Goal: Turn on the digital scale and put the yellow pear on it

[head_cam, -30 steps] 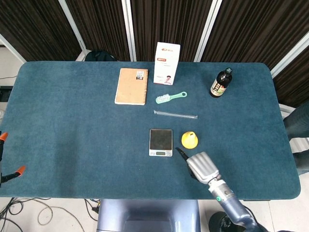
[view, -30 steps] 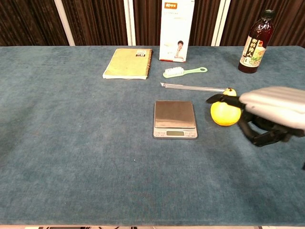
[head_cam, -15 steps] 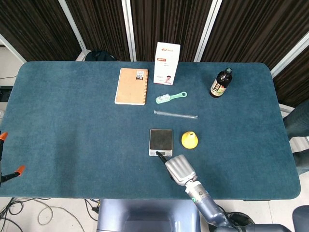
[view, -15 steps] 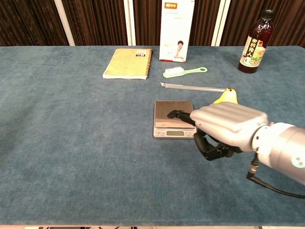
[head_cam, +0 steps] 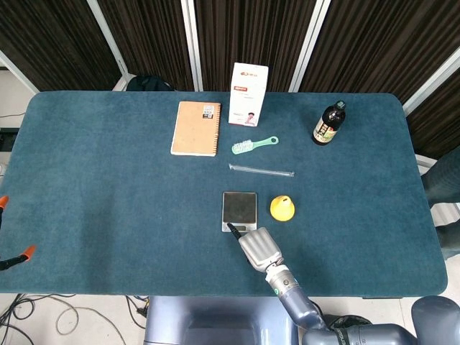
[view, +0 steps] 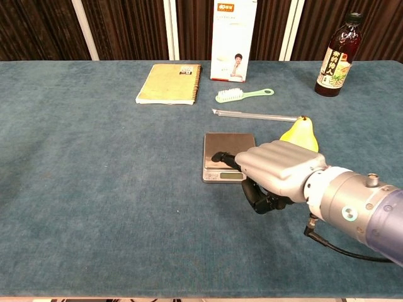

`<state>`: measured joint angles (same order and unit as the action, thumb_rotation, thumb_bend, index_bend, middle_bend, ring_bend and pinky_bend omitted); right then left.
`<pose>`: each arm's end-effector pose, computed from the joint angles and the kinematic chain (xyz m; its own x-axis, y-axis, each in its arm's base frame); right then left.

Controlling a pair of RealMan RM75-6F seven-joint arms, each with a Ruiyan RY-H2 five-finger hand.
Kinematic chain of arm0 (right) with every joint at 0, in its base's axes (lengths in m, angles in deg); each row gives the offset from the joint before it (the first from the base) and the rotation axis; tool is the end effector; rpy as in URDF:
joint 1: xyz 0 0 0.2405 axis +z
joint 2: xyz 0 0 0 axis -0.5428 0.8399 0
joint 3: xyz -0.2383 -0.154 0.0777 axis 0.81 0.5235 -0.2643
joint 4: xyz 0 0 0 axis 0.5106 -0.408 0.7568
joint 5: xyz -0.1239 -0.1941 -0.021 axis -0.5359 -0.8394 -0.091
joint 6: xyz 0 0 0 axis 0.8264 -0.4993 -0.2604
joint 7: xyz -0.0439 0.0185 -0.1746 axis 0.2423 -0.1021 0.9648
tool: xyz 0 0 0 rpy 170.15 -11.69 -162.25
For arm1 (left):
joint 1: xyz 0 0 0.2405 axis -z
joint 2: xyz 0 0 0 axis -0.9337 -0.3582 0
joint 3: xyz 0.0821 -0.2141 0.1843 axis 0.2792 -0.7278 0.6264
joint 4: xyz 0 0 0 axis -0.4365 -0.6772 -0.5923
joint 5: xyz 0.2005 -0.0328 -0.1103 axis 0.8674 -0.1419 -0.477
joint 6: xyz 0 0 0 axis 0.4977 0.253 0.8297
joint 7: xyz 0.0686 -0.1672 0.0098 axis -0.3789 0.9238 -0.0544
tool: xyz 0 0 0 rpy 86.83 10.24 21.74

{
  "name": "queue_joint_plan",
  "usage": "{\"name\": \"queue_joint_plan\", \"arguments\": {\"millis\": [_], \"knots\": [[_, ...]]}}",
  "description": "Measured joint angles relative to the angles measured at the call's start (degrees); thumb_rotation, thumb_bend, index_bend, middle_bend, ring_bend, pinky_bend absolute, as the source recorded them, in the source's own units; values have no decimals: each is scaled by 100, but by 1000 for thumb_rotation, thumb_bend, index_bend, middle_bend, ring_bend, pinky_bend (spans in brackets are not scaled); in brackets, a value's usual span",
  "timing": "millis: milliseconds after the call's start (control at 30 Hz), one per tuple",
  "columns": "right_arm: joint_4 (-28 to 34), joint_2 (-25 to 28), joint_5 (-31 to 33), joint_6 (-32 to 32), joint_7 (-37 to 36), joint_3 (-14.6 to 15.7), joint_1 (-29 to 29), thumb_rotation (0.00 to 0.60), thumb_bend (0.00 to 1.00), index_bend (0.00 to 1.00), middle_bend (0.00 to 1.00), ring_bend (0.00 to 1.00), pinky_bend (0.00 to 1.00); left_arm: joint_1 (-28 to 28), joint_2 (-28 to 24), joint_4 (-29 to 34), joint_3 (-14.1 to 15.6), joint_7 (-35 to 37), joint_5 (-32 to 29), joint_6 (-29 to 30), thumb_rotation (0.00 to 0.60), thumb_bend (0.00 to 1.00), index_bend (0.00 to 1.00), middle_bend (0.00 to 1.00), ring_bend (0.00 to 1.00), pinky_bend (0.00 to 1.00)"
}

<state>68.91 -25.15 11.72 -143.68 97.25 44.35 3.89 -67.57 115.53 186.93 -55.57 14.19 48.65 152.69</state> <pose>-0.1165 -0.2965 -0.1227 0.5886 -0.3505 0.7285 -0.7870 -0.4545 0.4172 -0.3558 0.2098 0.1705 0.4189 -0.0539 0.9064 0.8949 0.1937 -0.4020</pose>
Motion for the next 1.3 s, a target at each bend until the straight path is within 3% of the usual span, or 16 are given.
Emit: {"name": "queue_joint_plan", "arguments": {"millis": [1300], "knots": [[-485, -401, 516, -98, 35, 182, 459, 600, 905, 32, 789, 859, 1000, 5, 24, -8, -9, -53, -18, 26, 600, 104, 66, 0, 0, 0]]}}
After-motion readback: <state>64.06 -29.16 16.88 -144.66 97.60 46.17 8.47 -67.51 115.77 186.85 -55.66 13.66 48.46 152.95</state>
